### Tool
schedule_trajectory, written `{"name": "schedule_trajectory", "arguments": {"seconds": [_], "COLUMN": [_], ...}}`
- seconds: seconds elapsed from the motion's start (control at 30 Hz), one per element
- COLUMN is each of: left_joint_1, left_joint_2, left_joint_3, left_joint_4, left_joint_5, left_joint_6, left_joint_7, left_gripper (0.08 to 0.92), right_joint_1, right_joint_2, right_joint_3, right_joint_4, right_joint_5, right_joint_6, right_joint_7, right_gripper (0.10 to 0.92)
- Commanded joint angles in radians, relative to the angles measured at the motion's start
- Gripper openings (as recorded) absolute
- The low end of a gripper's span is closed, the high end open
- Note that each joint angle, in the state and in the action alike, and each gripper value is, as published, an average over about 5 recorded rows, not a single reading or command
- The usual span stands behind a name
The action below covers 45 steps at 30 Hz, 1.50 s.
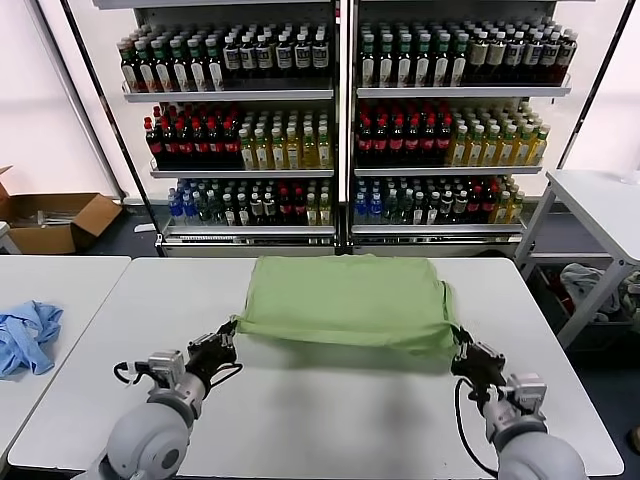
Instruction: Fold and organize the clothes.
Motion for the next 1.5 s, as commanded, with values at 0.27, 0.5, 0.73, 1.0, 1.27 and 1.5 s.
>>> {"name": "schedule_trajectory", "arguments": {"seconds": [0.27,0.5,0.73,1.0,1.27,1.5], "left_joint_1": [-0.346,-0.385,-0.401,-0.442,-0.323,-0.067], "left_joint_2": [-0.138,-0.157,-0.161,-0.171,-0.073,0.016], "left_joint_3": [0.169,0.187,0.201,0.22,0.159,0.051], "left_joint_4": [0.356,0.436,0.478,0.554,0.31,0.079], "left_joint_5": [0.075,0.094,0.12,0.174,0.137,0.117], "left_joint_6": [0.021,0.006,-0.004,-0.029,0.006,0.033], "left_joint_7": [-0.029,-0.023,-0.004,-0.01,-0.015,0.061], "left_gripper": [0.083,0.083,0.093,0.299,0.533,0.733], "right_joint_1": [0.38,0.409,0.413,0.41,0.327,0.073], "right_joint_2": [0.042,0.054,0.072,0.073,0.048,-0.029], "right_joint_3": [-0.176,-0.216,-0.266,-0.283,-0.212,-0.133], "right_joint_4": [-0.385,-0.431,-0.465,-0.459,-0.299,-0.072], "right_joint_5": [-0.108,-0.133,-0.174,-0.184,-0.162,-0.029], "right_joint_6": [0.014,0.018,0.021,0.003,-0.016,0.032], "right_joint_7": [-0.096,-0.112,-0.072,-0.053,-0.037,0.035], "right_gripper": [0.106,0.106,0.207,0.432,0.666,0.813]}}
